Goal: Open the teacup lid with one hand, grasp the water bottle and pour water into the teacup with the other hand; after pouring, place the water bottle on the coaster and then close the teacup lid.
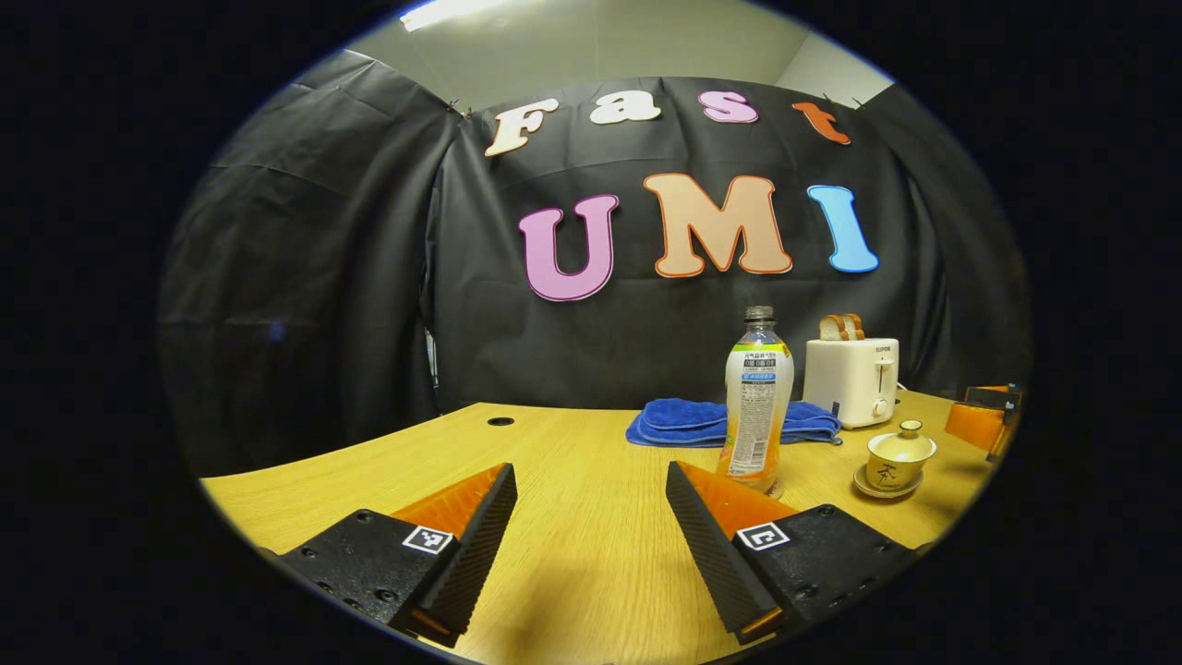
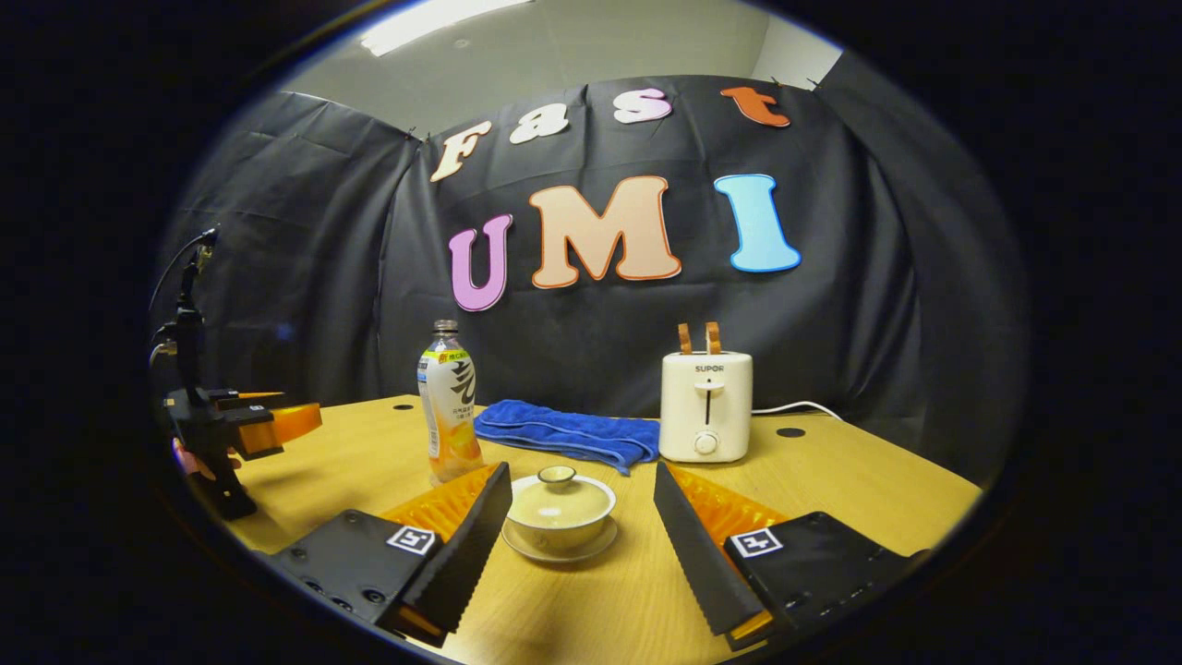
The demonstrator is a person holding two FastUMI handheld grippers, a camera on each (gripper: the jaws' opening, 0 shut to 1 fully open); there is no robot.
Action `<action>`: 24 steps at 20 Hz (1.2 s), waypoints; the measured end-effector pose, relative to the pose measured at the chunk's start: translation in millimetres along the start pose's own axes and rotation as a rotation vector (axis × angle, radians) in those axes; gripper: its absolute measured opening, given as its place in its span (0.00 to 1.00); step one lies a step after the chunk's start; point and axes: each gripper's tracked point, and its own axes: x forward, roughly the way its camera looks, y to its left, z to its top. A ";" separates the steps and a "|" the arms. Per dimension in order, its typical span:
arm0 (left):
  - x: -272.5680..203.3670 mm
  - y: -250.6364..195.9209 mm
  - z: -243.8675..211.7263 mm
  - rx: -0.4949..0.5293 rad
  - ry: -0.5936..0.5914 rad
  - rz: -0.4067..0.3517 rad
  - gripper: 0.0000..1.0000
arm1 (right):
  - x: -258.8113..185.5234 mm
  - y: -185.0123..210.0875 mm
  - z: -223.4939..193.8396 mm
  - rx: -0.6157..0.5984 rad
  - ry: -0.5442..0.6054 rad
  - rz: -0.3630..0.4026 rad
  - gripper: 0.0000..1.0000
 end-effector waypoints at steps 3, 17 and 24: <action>0.1 3.1 0.0 0.001 -0.001 0.013 0.95 | -14.1 -27.6 0.6 -0.005 -0.005 -0.110 0.94; -7.4 14.7 -1.8 0.000 0.003 0.080 0.95 | -30.8 -78.7 2.0 -0.017 -0.018 -0.383 0.94; -9.7 21.6 -4.9 0.000 0.003 0.079 0.95 | -30.2 -78.9 1.5 -0.018 -0.019 -0.382 0.98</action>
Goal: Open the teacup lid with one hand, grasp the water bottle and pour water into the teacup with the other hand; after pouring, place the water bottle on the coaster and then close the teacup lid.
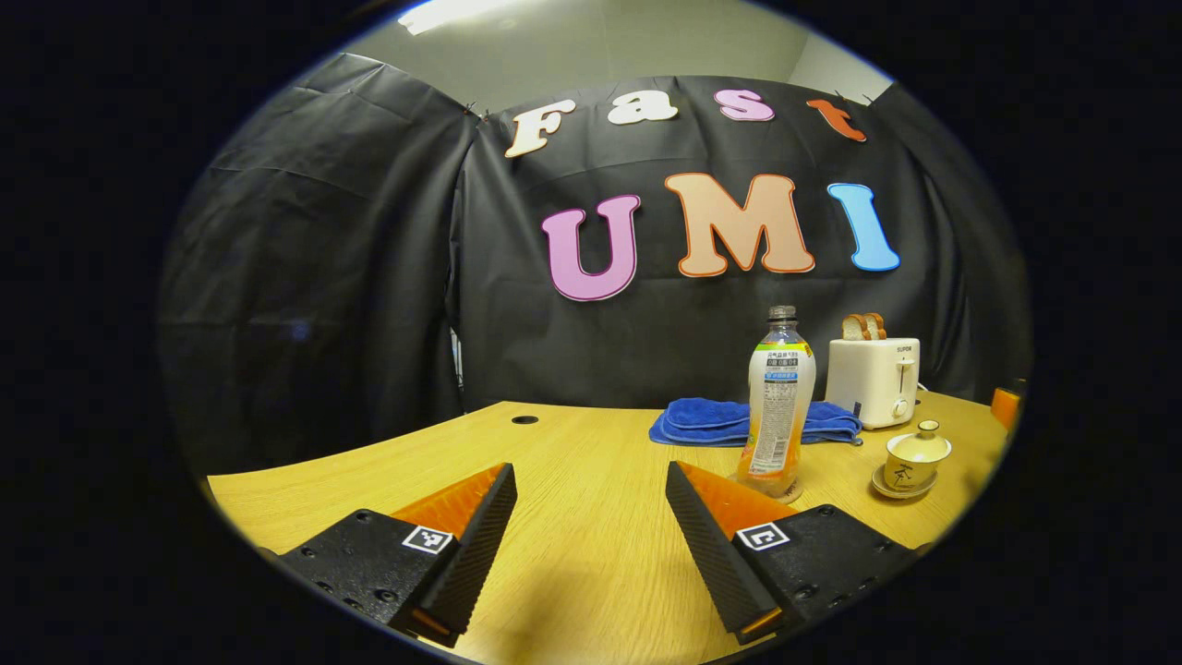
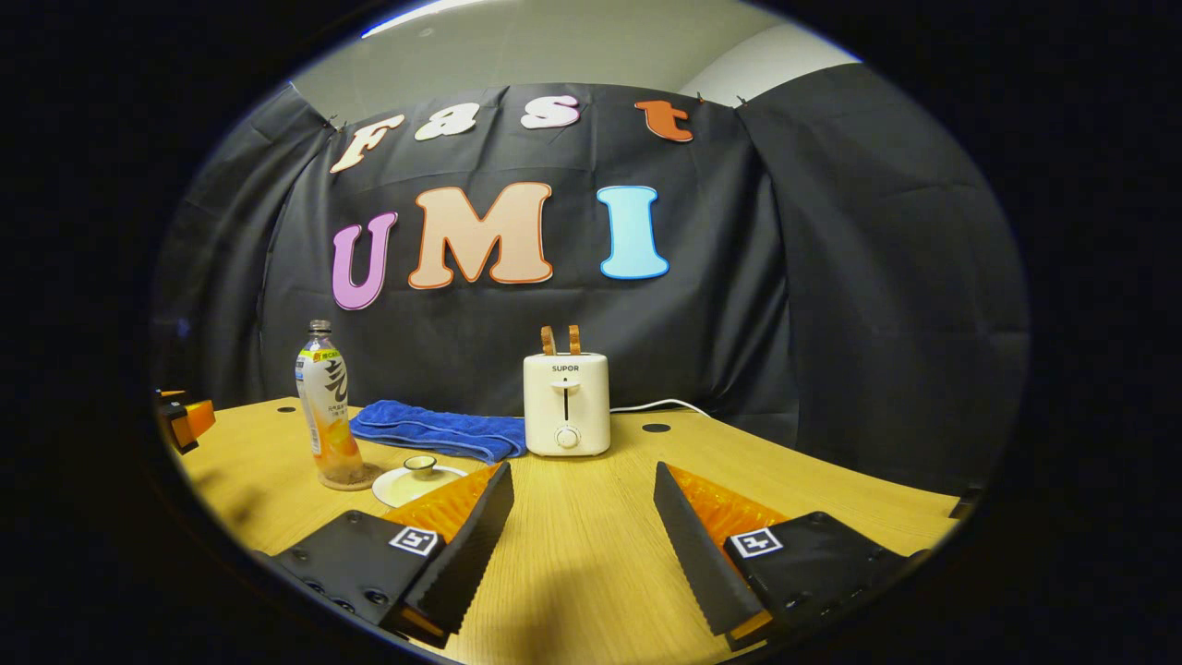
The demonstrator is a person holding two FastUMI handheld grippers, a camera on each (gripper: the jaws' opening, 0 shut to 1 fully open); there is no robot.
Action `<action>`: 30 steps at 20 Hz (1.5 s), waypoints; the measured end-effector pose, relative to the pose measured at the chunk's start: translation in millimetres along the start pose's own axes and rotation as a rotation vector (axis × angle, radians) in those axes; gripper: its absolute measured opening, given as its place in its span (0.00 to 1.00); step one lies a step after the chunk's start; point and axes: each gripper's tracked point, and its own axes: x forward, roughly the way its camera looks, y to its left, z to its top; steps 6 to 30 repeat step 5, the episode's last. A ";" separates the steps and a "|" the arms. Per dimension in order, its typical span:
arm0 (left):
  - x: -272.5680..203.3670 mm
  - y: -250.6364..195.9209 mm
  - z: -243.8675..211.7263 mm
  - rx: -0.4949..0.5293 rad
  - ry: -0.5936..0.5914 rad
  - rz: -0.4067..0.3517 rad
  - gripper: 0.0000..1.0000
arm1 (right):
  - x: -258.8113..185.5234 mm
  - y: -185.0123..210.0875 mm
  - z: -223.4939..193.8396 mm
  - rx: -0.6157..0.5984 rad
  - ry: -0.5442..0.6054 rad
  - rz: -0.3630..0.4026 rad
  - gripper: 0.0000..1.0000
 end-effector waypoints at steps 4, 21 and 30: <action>-0.2 0.0 0.0 0.000 0.000 0.000 0.95 | -0.1 0.0 -0.3 0.000 -0.001 -0.001 0.94; -0.1 0.1 0.0 0.000 0.000 0.000 0.95 | -0.1 -0.1 0.0 0.000 -0.001 -0.001 0.94; -0.1 0.1 0.0 0.000 0.000 0.000 0.95 | -0.1 -0.1 0.0 0.000 -0.001 -0.001 0.94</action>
